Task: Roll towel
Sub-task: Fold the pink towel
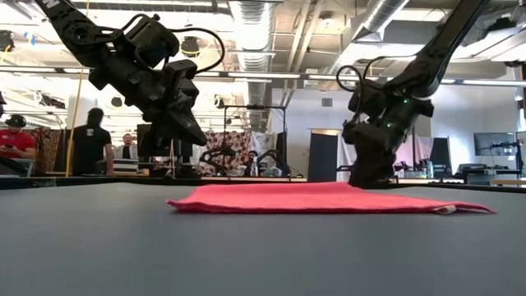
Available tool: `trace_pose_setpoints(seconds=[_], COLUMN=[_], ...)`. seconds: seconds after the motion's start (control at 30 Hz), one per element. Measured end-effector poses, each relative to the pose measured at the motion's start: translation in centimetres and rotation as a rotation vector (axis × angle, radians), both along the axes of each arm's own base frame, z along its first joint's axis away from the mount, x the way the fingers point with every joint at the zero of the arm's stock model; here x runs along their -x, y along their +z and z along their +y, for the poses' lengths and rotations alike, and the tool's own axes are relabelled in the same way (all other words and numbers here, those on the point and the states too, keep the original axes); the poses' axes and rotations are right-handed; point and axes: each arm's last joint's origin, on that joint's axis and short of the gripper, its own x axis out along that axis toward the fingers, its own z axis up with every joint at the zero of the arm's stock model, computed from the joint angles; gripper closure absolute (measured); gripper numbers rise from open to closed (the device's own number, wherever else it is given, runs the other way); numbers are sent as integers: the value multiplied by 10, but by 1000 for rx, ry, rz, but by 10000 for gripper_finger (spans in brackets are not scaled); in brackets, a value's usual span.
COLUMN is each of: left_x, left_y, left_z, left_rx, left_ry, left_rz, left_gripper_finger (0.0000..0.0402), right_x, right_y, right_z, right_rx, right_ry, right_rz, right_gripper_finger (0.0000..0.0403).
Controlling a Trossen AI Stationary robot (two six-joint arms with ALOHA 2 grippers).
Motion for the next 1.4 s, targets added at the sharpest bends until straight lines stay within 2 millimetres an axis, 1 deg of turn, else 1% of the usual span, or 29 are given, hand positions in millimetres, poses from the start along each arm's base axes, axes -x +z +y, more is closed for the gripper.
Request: trace_pose_setpoints(seconds=[0.1, 0.17, 0.3, 0.37, 0.43, 0.5, 0.57, 0.67, 0.77, 0.87, 1.0, 1.1, 1.17, 1.27, 1.4], left_x=[0, 0, 0, 2, 6, 8, 10, 7, 1, -4, -9, -10, -10, -8, -4], left_y=[0, 0, -1, -3, -8, -15, -21, -27, -32, -38, -45, -49, -50, -50, -47], left_z=[0, 0, 0, 1, 2, 2, 1, 0, 0, 2, 5, 8, 10, 17, 26], left_rx=[1, 4, 7, 18, 52, 101, 151, 200, 222, 223, 198, 168, 134, 107, 107], left_ry=[1, -2, 7, 77, 187, 236, 215, 156, 95, 79, 84, 121, 174, 236, 266], left_rz=[0, -1, 7, 46, 98, 105, 82, 66, 47, 40, 69, 96, 105, 112, 95], left_gripper_finger=[401, 402, 402, 402, 402, 401, 402, 399, 383, 352, 303, 273, 260, 254, 253], right_x=[-3, -4, -5, -6, -6, -6, -7, -7, -7, -8, -11, -14, -16, -17, -18], right_y=[-1, 0, 1, 1, 1, 1, 2, 2, 2, 2, 2, 2, 2, 2, 2], right_z=[-2, -3, -4, -3, -4, -4, -4, -4, -4, -2, 3, 7, 10, 12, 14], right_rx=[-6, -7, -1, -8, -13, -15, -13, -30, -42, -50, -52, -50, -50, -51, -51], right_ry=[-16, -25, -27, -24, -29, -35, -36, -58, -72, -71, -50, -29, -18, -7, -2], right_rz=[-32, -46, -60, -63, -68, -72, -78, -82, -84, -83, -82, -81, -81, -80, -79], right_gripper_finger=[230, 245, 301, 331, 357, 378, 390, 389, 365, 338, 328, 328, 328, 328, 328])
